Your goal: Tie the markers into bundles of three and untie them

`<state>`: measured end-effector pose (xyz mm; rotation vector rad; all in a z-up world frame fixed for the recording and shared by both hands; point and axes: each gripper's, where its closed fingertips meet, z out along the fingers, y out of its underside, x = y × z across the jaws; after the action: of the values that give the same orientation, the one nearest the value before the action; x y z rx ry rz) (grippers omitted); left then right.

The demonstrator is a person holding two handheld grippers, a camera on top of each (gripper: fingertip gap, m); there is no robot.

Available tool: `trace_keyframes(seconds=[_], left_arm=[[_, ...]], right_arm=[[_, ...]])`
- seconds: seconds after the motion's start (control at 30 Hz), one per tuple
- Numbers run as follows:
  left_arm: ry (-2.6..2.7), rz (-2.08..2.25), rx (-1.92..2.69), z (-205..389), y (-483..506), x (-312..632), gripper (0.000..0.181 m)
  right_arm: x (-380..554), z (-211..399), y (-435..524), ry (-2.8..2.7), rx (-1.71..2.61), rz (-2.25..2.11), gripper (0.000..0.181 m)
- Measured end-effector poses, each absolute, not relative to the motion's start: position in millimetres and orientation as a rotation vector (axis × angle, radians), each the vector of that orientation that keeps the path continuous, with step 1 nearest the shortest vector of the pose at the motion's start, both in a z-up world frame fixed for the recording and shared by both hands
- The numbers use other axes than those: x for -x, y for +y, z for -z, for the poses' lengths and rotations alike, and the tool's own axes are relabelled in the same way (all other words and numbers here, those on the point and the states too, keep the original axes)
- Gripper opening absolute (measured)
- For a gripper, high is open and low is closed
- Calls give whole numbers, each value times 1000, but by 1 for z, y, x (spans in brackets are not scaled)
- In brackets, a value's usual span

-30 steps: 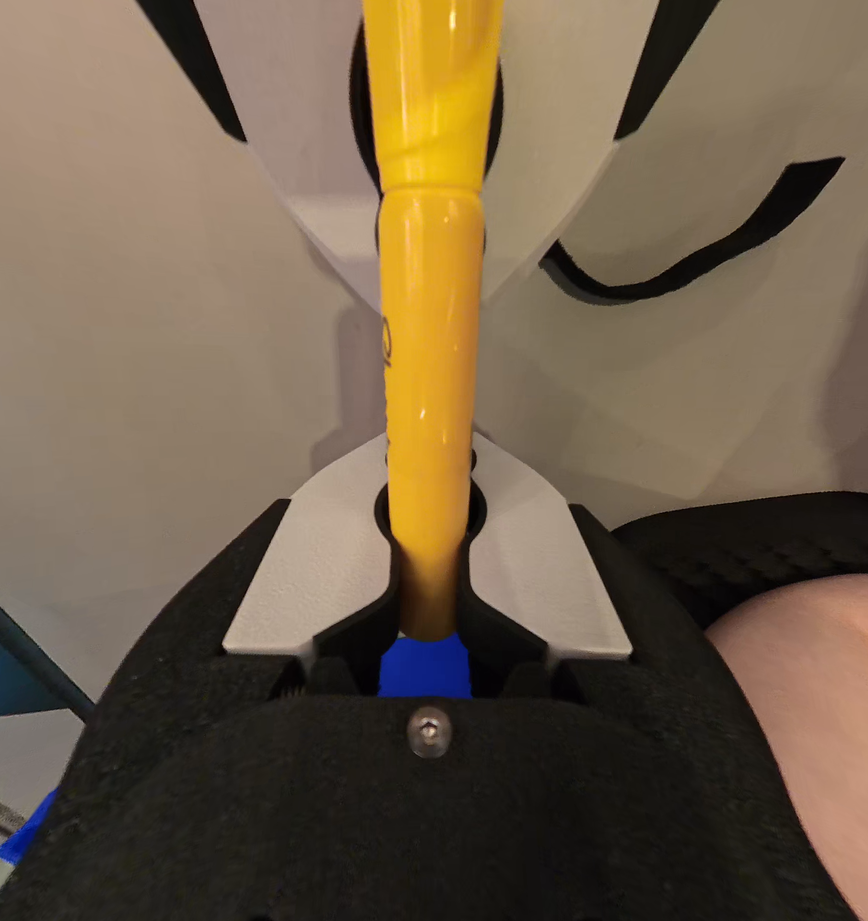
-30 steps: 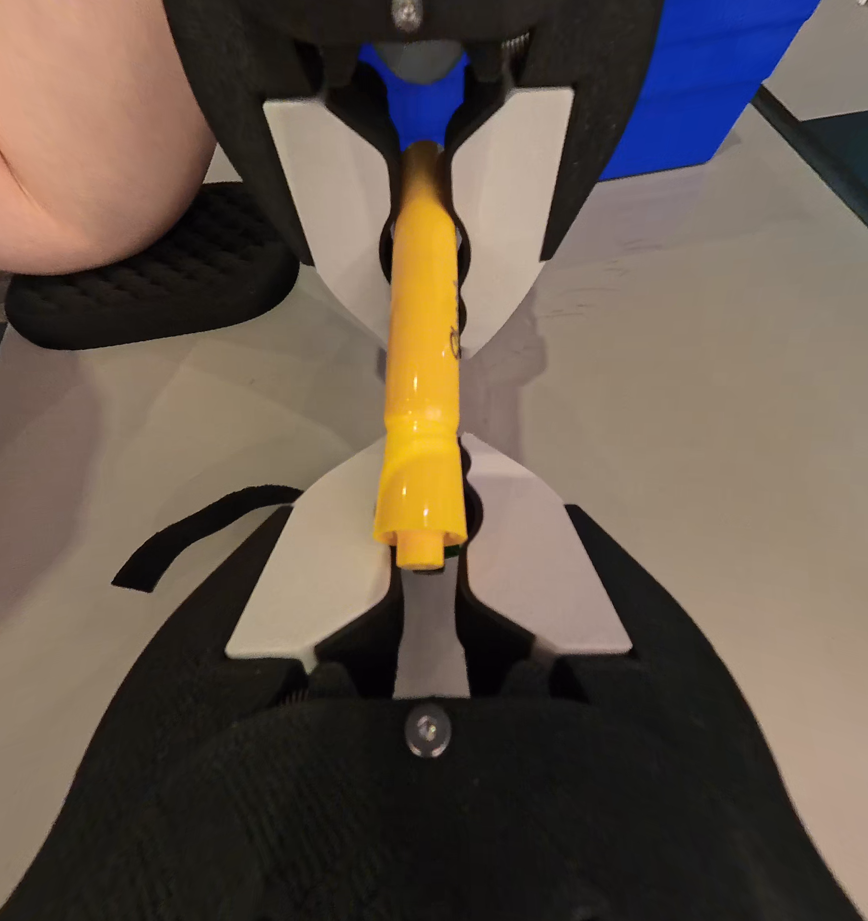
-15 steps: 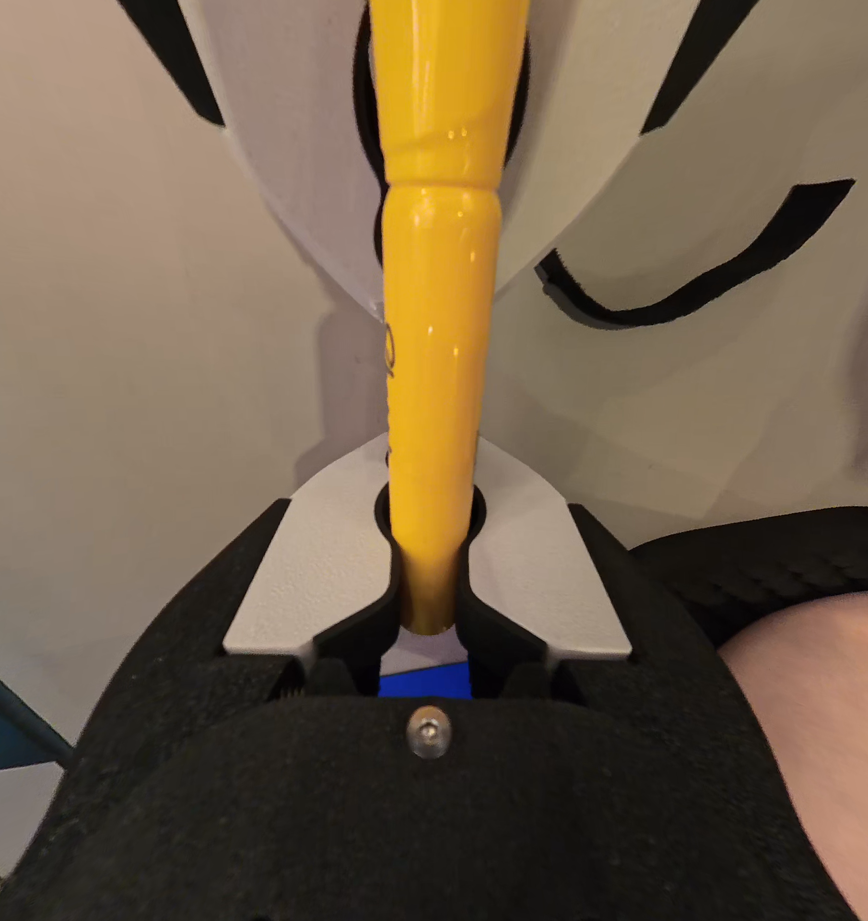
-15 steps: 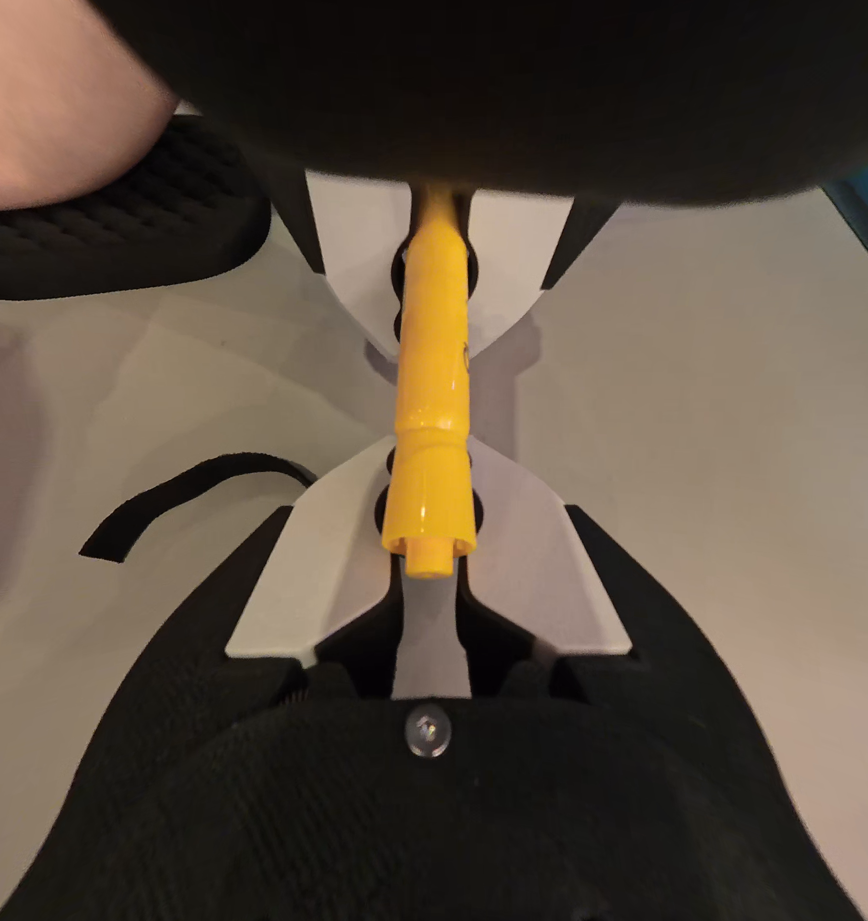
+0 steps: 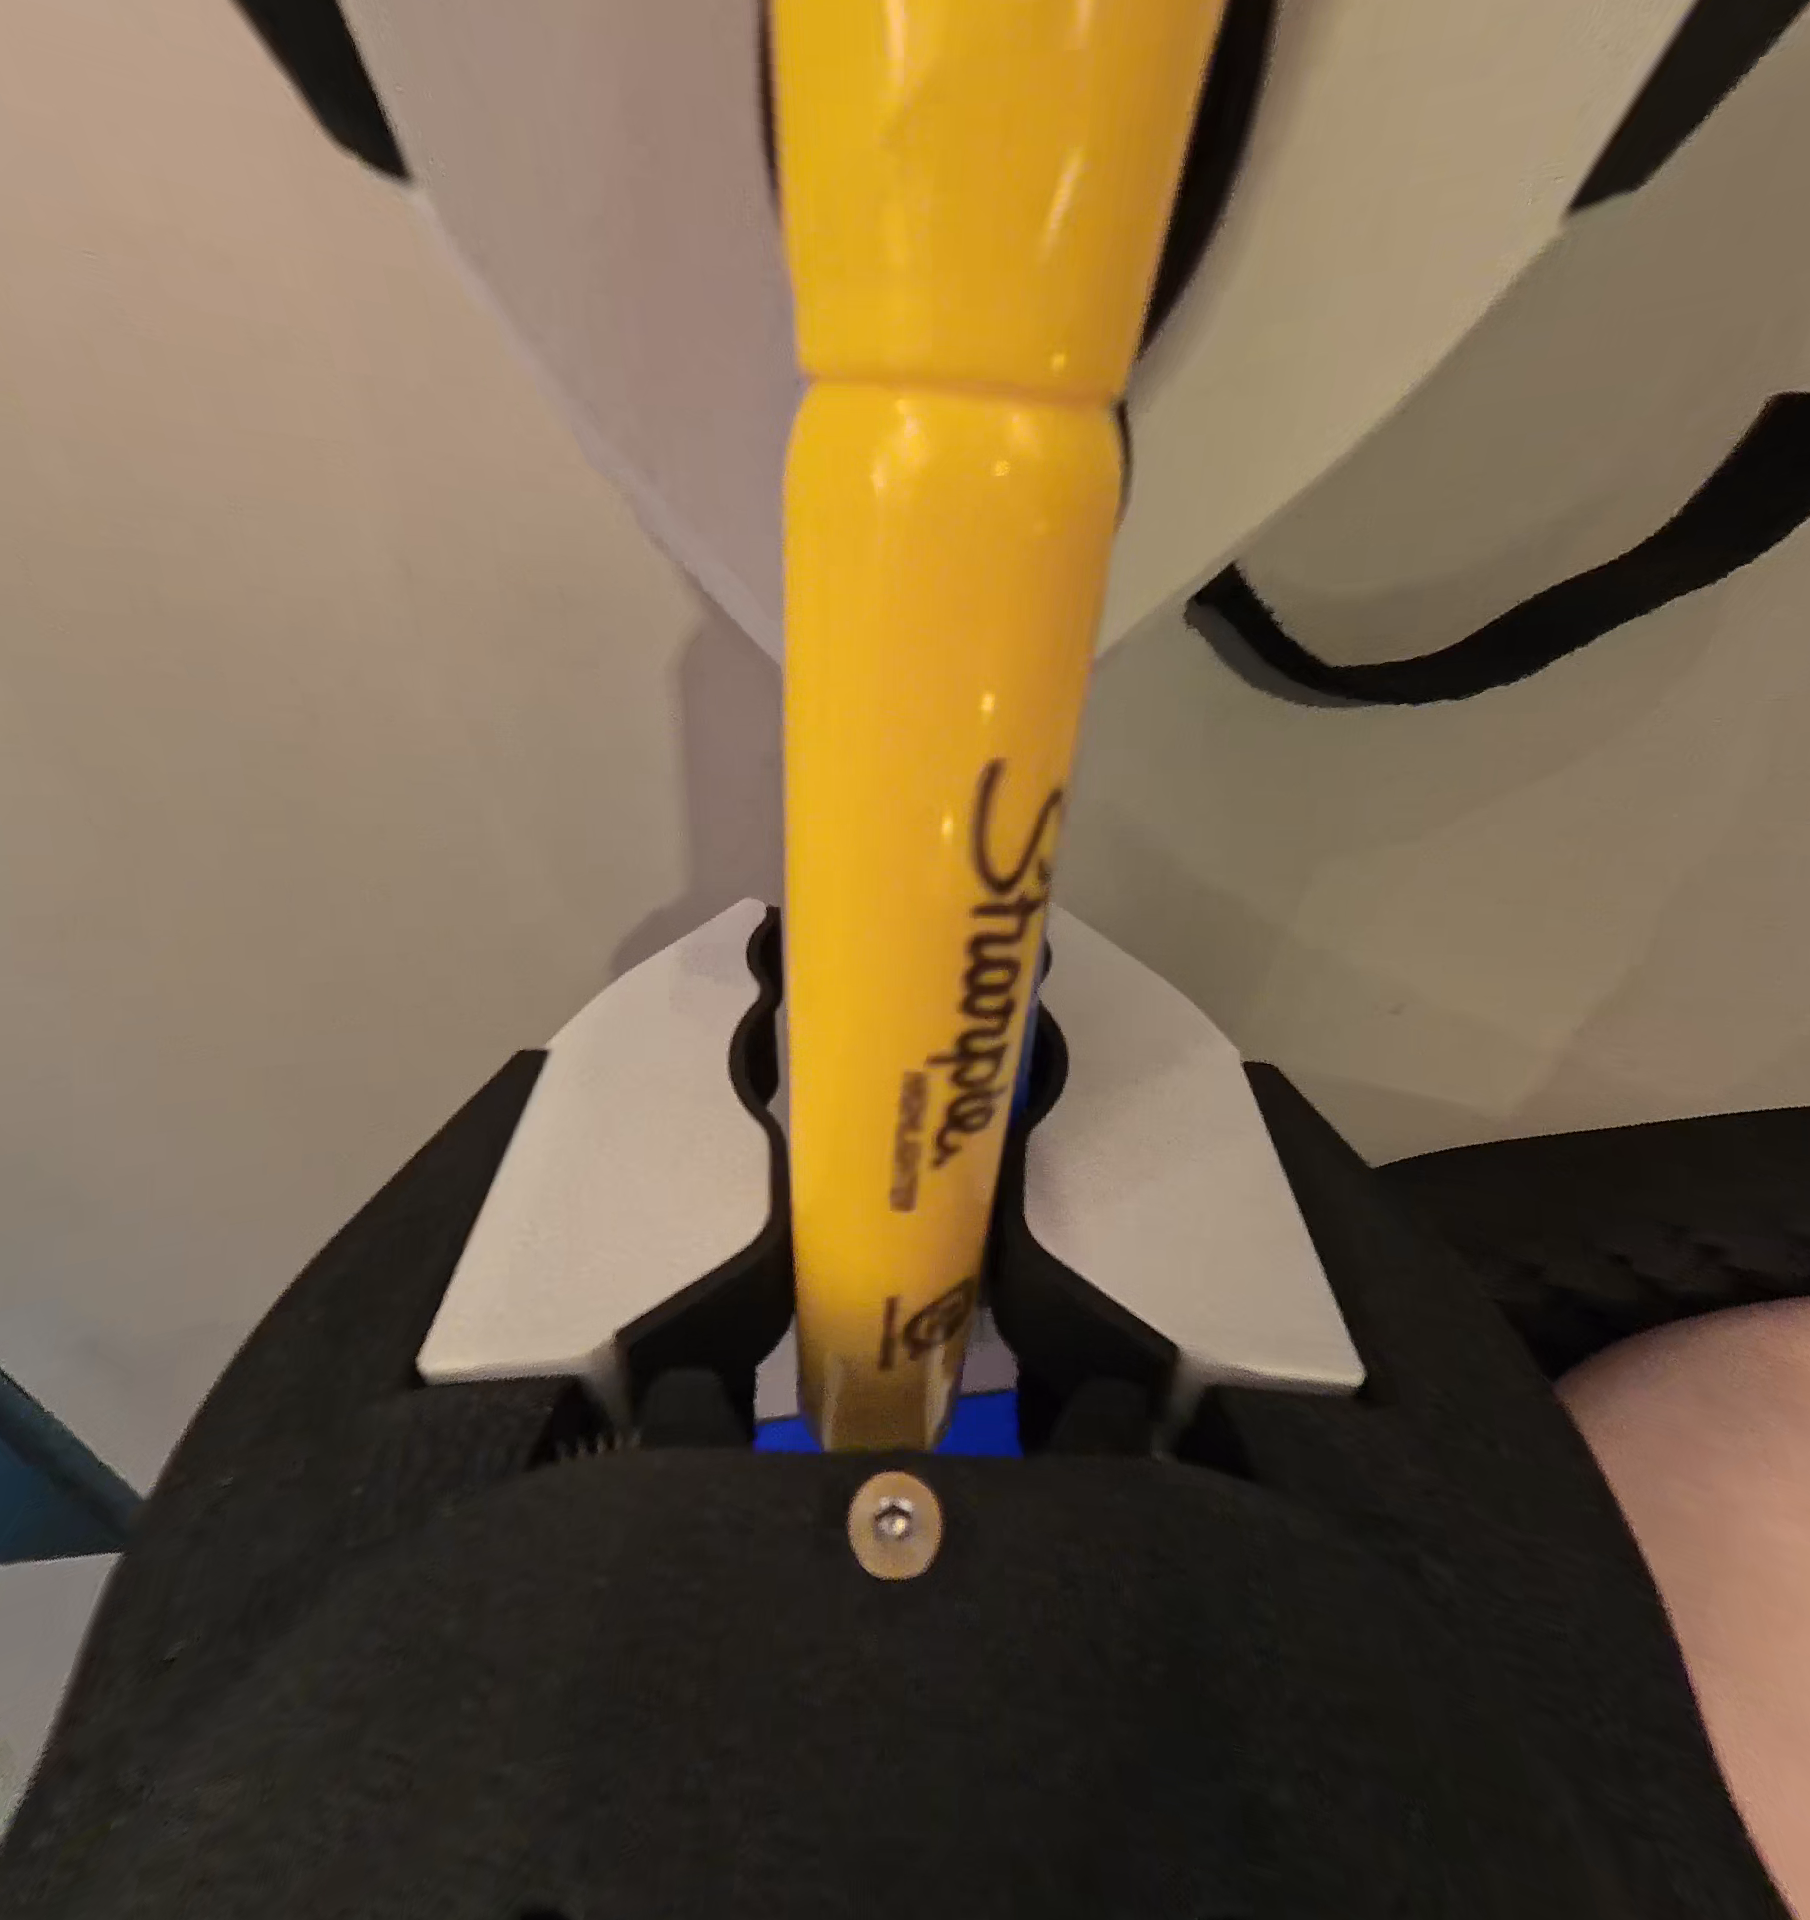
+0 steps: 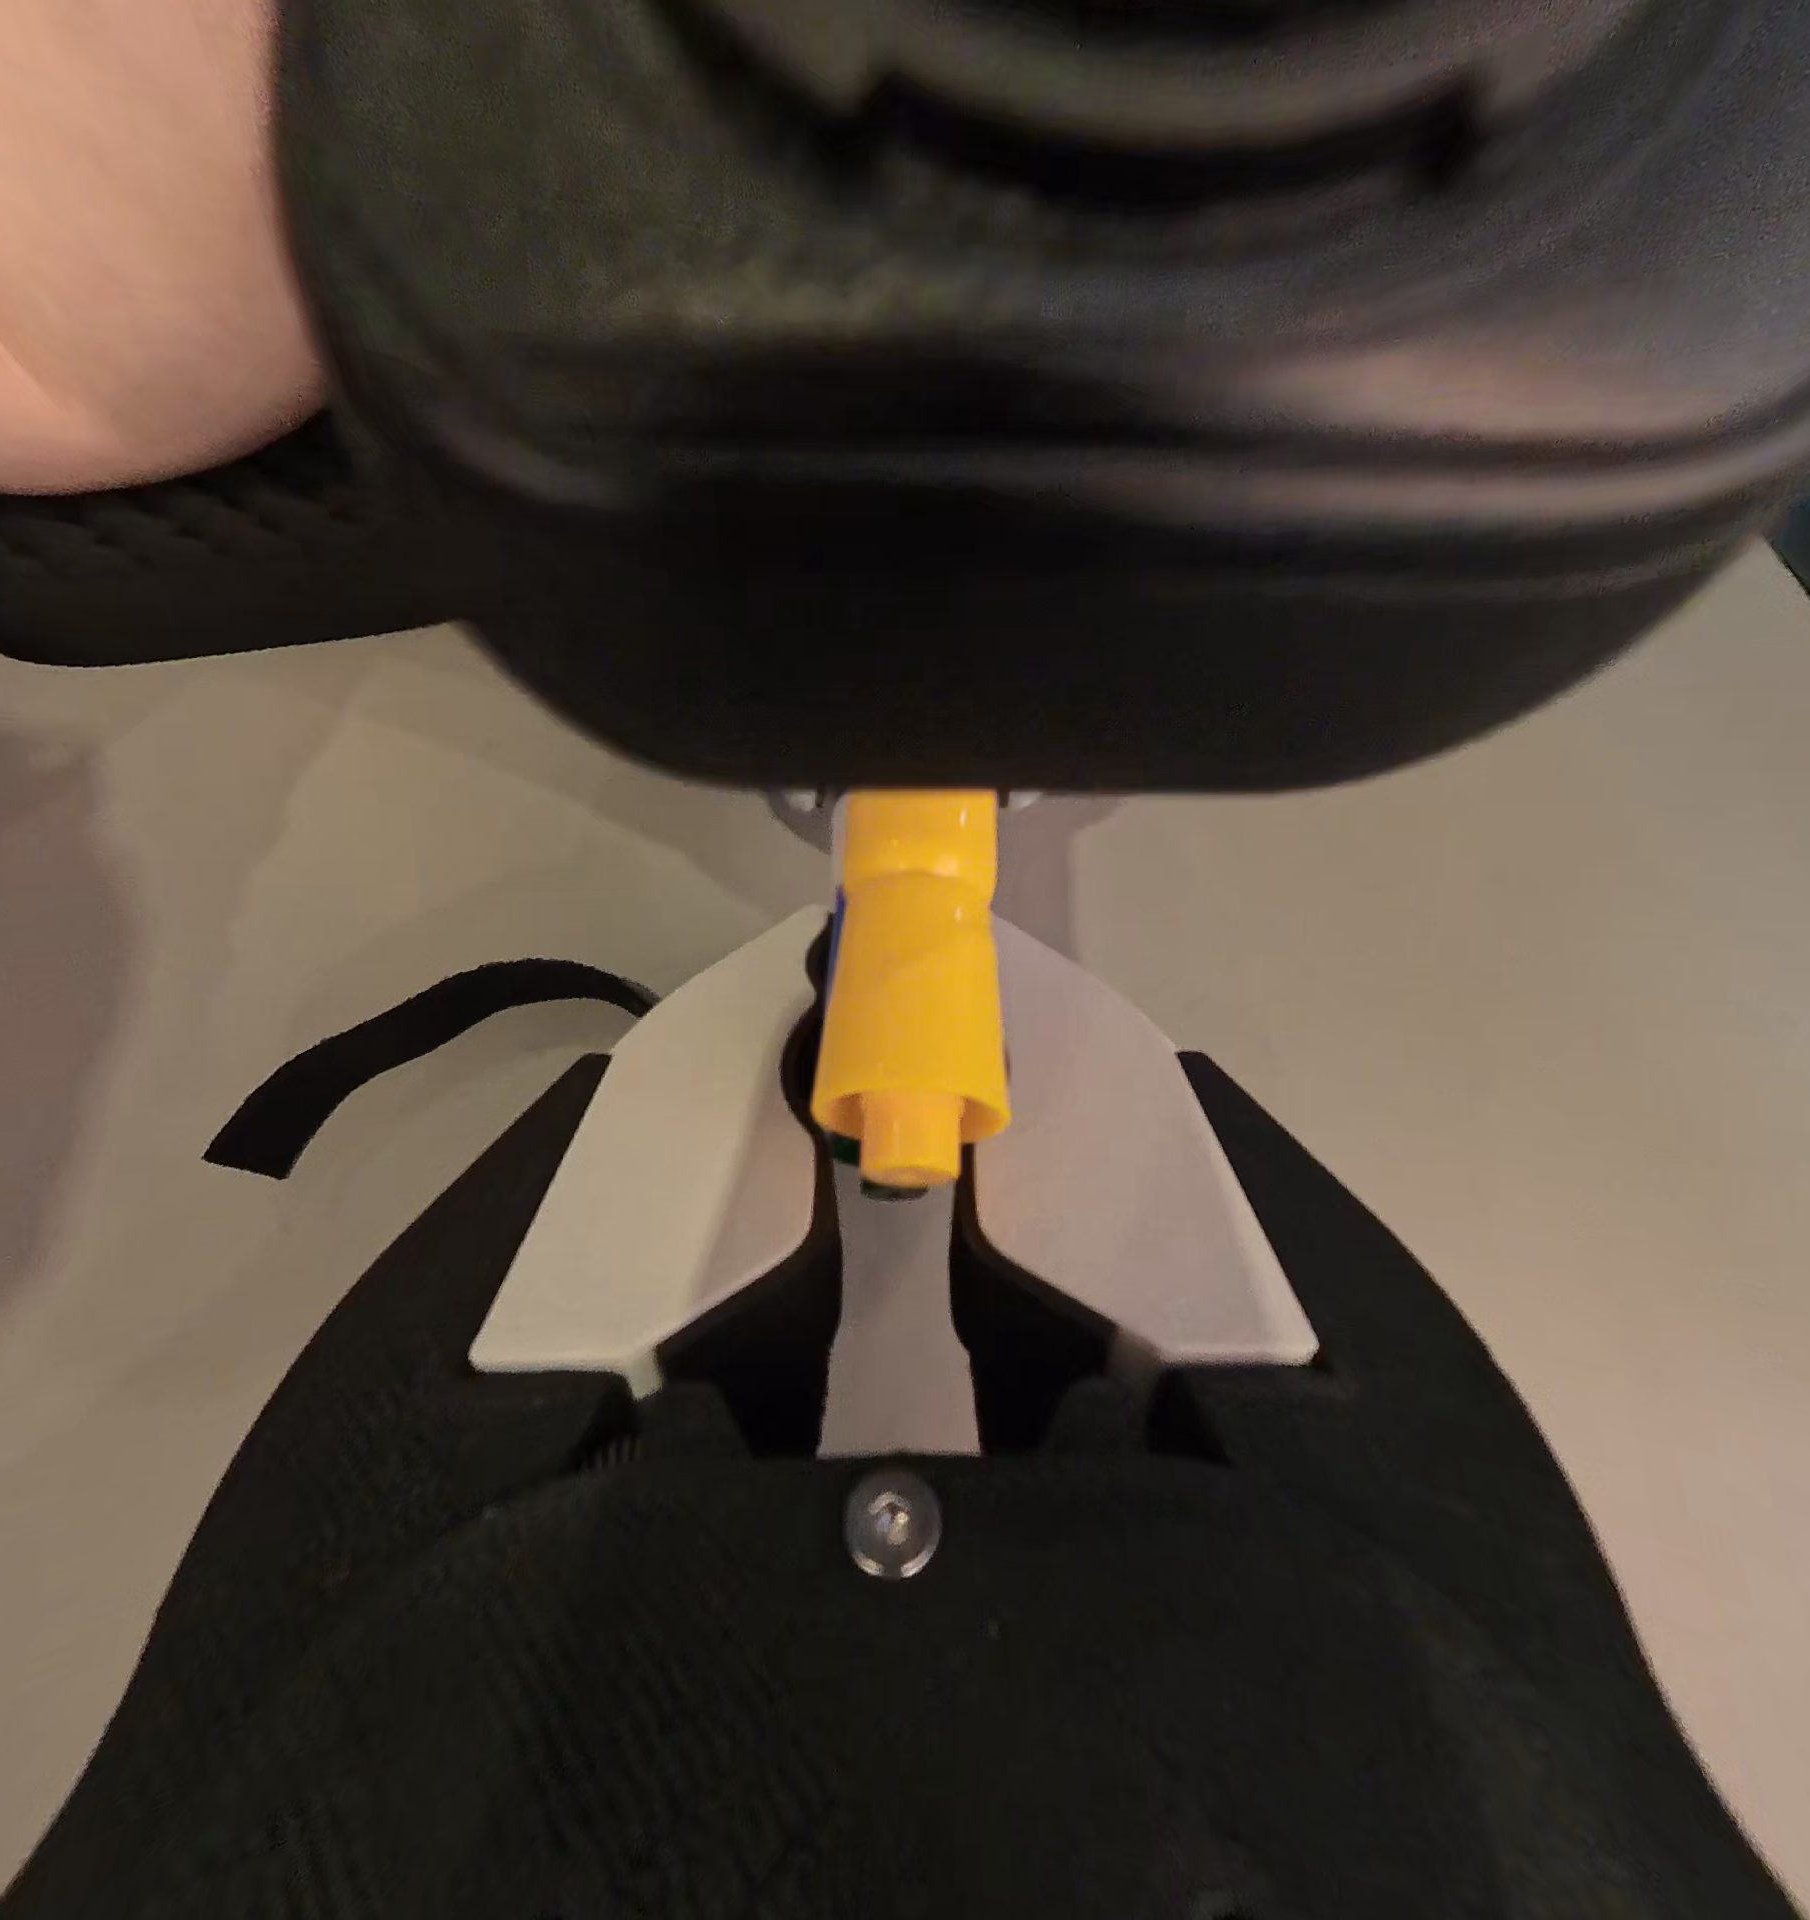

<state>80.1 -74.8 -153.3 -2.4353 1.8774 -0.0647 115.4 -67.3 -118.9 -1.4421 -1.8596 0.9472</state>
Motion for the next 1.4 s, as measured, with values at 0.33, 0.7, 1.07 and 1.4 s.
trace_keyframes(seconds=[0.33, 0.7, 1.07, 1.4], left_arm=[[1921, 88, 2447, 158, -78, -84, 38], [1880, 155, 2405, 150, -76, -88, 38], [1869, 180, 2394, 141, -80, -86, 30], [1871, 187, 2348, 134, -78, -89, 30]], right_arm=[[-119, 124, -63, -1872, 1473, -938, 20], [-118, 122, -73, -1863, 1518, -1029, 20], [-116, 120, -73, -1853, 1475, -1060, 20], [-115, 115, -70, -1814, 1417, -1130, 20]])
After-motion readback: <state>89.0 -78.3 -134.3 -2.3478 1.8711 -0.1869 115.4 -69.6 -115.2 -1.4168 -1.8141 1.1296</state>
